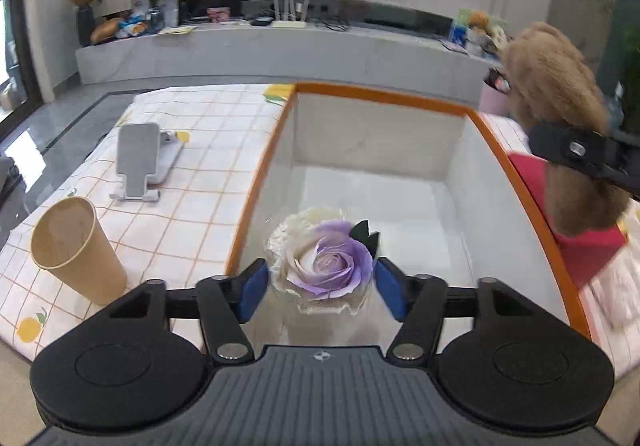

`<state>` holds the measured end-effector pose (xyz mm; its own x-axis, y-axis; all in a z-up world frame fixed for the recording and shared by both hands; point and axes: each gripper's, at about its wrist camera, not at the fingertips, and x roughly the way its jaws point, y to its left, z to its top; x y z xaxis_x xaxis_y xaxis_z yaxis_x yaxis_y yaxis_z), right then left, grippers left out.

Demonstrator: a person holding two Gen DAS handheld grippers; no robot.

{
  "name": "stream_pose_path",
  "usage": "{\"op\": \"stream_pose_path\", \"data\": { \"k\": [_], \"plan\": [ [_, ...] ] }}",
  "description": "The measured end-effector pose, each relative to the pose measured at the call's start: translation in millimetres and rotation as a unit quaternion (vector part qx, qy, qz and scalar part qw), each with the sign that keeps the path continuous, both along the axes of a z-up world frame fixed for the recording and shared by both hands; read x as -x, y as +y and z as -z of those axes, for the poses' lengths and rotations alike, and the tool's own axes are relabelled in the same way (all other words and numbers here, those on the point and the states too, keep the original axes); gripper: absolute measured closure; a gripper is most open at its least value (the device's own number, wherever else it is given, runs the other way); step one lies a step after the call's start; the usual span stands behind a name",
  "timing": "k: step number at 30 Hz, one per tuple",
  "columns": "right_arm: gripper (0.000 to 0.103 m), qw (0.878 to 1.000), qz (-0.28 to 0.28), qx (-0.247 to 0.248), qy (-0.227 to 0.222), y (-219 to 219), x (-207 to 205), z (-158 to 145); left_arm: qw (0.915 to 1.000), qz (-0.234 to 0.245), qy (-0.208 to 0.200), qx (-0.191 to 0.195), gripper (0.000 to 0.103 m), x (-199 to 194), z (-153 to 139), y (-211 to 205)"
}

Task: Organize soft objects
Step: 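Release the flower into the orange box while the right tool lowers the bear inside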

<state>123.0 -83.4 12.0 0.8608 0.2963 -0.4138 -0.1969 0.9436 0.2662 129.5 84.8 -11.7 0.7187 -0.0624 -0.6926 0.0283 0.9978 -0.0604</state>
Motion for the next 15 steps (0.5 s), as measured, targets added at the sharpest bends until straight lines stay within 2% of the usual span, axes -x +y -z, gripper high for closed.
{"op": "stream_pose_path", "data": {
  "k": [2, 5, 9, 11, 15],
  "plan": [
    [0.052, 1.0, -0.001, 0.003, 0.005, 3, -2, 1, 0.9999, 0.007, -0.008, -0.005, 0.015, 9, -3, -1],
    [0.052, 1.0, -0.003, 0.019, 0.007, 10, -2, 1, 0.9998, 0.011, -0.018, -0.005, 0.013, 19, -12, -1],
    [0.052, 1.0, -0.01, 0.021, 0.014, 13, -2, 2, 0.9979, 0.015, -0.029, 0.055, 0.013, 29, -26, 17],
    [0.052, 0.999, -0.016, 0.027, 0.017, 15, -2, 2, 0.9964, 0.001, -0.048, 0.069, 0.013, 33, -31, 27],
    [0.052, 0.997, -0.043, 0.042, 0.047, 24, -10, 5, 0.9933, -0.049, -0.09, 0.053, 0.013, 39, -39, 43]
  ]
}}
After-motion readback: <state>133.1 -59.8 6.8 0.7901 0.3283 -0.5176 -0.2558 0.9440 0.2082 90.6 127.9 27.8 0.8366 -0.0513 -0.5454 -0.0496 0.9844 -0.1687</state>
